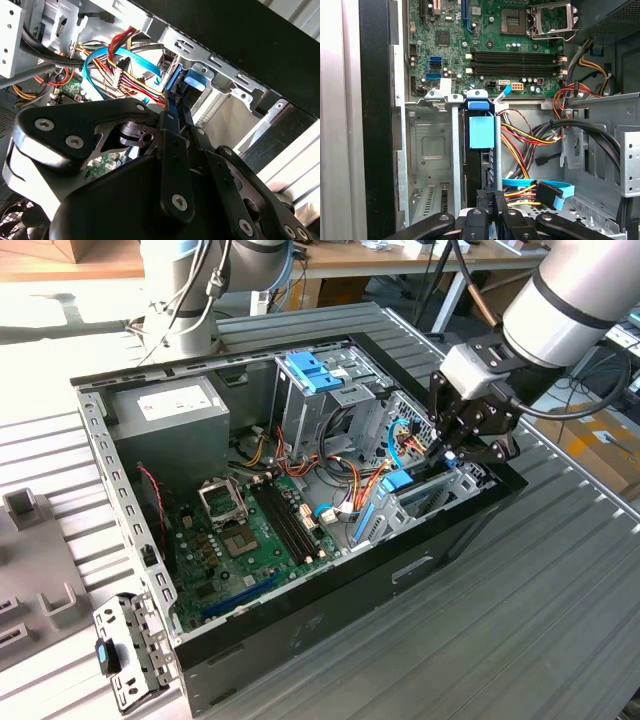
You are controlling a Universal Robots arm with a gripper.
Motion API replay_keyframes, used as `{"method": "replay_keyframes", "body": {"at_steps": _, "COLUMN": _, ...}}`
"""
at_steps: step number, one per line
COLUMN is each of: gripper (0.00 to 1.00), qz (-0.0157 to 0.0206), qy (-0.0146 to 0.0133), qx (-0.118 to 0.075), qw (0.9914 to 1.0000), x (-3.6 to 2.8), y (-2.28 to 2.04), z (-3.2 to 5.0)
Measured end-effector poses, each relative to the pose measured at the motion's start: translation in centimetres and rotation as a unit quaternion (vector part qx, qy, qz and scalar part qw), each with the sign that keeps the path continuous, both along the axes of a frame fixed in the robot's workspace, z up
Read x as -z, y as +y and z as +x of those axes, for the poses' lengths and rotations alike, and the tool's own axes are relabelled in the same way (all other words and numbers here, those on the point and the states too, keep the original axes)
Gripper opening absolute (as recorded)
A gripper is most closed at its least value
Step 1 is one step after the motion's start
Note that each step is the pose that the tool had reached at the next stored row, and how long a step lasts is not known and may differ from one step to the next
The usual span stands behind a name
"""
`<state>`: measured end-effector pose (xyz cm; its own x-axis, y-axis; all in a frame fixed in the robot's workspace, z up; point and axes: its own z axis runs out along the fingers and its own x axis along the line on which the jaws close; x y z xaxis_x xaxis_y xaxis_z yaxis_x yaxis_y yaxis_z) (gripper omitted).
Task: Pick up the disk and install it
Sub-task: 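Insert the first disk wire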
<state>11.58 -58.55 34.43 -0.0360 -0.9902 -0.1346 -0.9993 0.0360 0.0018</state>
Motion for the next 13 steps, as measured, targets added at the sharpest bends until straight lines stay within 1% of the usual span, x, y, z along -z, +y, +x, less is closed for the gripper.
{"method": "replay_keyframes", "body": {"at_steps": 2, "gripper": 0.17, "qz": 0.0001, "qy": 0.0000, "qx": -0.001, "qw": 1.00000, "x": 0.11, "y": 0.00, "z": 0.03}}
{"method": "replay_keyframes", "body": {"at_steps": 6, "gripper": 0.17, "qz": 0.0008, "qy": 0.0000, "qx": -0.002, "qw": 1.00000, "x": 0.12, "y": -0.02, "z": 0.19}}
{"method": "replay_keyframes", "body": {"at_steps": 10, "gripper": 0.17, "qz": 0.0007, "qy": 0.0000, "qx": -0.002, "qw": 1.00000, "x": -0.20, "y": -0.01, "z": 0.20}}
{"method": "replay_keyframes", "body": {"at_steps": 13, "gripper": 0.17, "qz": 0.0008, "qy": 0.0000, "qx": -0.002, "qw": 1.00000, "x": -0.32, "y": 0.00, "z": 0.20}}
